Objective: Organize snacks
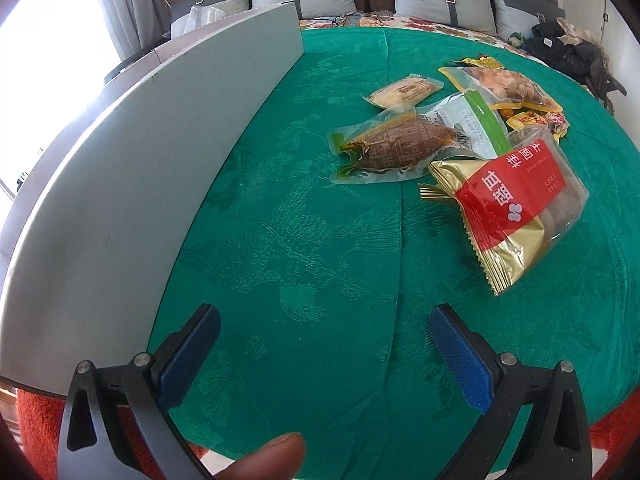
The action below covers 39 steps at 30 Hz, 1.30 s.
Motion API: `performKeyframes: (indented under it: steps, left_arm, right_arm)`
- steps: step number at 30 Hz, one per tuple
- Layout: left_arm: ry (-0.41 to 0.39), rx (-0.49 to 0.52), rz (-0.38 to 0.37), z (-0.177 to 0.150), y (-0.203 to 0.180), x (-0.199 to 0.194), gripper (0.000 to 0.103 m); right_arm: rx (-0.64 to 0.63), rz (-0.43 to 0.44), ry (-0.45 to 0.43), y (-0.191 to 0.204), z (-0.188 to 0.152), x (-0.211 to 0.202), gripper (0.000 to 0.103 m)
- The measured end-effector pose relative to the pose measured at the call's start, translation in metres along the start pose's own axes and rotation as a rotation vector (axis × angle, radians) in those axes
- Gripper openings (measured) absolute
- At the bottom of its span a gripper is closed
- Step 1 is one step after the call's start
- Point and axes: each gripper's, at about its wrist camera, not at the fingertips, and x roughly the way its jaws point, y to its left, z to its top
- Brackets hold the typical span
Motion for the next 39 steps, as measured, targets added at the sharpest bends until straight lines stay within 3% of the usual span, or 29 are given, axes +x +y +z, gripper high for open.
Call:
performKeyframes:
  steps: [7, 20, 39]
  left_arm:
    - [0.042, -0.081, -0.078, 0.000, 0.015, 0.007, 0.103]
    - [0.026, -0.087, -0.069, -0.004, 0.015, 0.004, 0.103]
    - [0.028, -0.033, -0.100, -0.002, 0.017, 0.004, 0.103]
  right_arm:
    - [-0.044, 0.018, 0.092, 0.013, -0.008, 0.020, 0.093]
    - [-0.009, 0.039, 0.214, 0.009, -0.019, 0.041, 0.093]
    - [-0.001, 0.031, 0.178, 0.009, -0.023, 0.040, 0.094]
